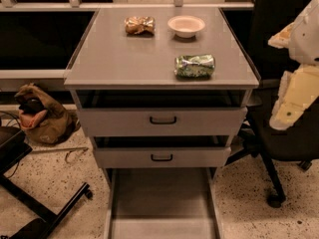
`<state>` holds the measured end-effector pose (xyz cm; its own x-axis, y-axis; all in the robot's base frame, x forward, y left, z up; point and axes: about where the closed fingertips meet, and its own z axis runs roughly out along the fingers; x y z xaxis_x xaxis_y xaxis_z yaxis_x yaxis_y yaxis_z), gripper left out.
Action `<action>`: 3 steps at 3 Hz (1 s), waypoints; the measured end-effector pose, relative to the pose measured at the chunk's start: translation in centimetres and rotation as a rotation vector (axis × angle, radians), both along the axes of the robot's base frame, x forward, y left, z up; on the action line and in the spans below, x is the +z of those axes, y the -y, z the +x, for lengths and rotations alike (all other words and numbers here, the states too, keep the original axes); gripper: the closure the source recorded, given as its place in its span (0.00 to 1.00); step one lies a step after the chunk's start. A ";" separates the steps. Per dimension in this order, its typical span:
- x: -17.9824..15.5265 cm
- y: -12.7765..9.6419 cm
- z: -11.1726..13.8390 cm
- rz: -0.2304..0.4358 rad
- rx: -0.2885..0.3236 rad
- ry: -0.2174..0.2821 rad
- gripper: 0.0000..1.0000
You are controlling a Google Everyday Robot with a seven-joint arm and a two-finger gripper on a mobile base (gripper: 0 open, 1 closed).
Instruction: Place green can into bottom drawer
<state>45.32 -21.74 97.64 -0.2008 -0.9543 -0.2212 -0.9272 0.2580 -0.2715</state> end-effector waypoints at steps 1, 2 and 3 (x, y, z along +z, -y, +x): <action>-0.7 0.0 4.0 0.012 0.023 0.013 0.00; -2.1 -0.8 9.8 0.030 0.068 0.021 0.00; -2.1 -0.8 9.8 0.030 0.068 0.021 0.00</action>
Offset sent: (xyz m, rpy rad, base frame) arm 0.1521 0.0135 -0.0360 0.0368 -0.0097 0.1205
